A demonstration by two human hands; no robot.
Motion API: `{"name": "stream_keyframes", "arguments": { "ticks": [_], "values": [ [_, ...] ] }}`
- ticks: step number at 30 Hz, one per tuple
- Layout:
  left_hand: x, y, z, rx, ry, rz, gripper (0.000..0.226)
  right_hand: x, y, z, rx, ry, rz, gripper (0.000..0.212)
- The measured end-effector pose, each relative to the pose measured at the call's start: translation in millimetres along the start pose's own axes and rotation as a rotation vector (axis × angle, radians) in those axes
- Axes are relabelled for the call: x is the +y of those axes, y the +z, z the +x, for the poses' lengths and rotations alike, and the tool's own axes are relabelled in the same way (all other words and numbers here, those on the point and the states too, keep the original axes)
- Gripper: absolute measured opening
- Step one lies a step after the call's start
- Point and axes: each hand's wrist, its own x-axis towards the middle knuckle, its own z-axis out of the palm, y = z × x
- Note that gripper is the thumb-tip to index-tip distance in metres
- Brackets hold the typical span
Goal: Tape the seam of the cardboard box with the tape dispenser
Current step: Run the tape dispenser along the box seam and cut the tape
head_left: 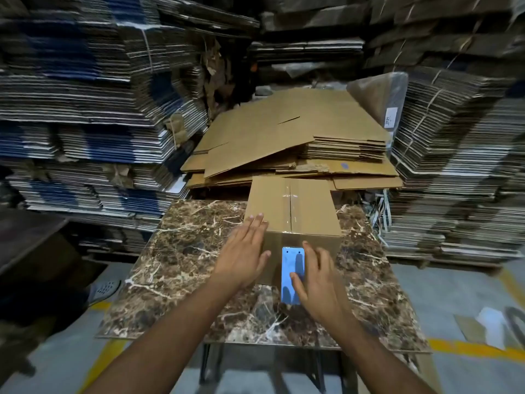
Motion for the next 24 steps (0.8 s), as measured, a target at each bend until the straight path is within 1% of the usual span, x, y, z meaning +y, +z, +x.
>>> {"name": "stream_keyframes", "arguments": {
  "ticks": [3,6,9,13,15,18,21,24],
  "values": [
    [1,7,22,0.002,0.054,0.031,0.067,-12,14,3,-0.033,0.113,-0.015,0.078],
    [2,13,43,-0.050,0.150,0.021,0.065,-23,31,-2,-0.099,0.258,0.003,0.087],
    [-4,20,57,-0.102,0.203,0.010,0.066,-26,40,-8,-0.104,0.333,0.044,0.097],
    [-14,25,68,-0.156,0.235,-0.025,0.056,-32,48,-8,-0.077,0.352,0.085,0.108],
    [-19,27,71,-0.128,0.234,-0.071,0.050,-36,50,-6,-0.089,0.367,0.095,0.111],
    [-21,28,75,-0.092,0.217,-0.088,0.045,-41,56,-6,-0.085,0.364,0.144,0.109],
    [-18,28,74,-0.082,0.202,-0.050,0.047,-35,60,-9,-0.082,0.331,0.173,0.108],
    [-16,35,64,-0.071,0.162,0.001,0.053,-27,62,-16,-0.084,0.295,0.169,0.107]
  ]
}}
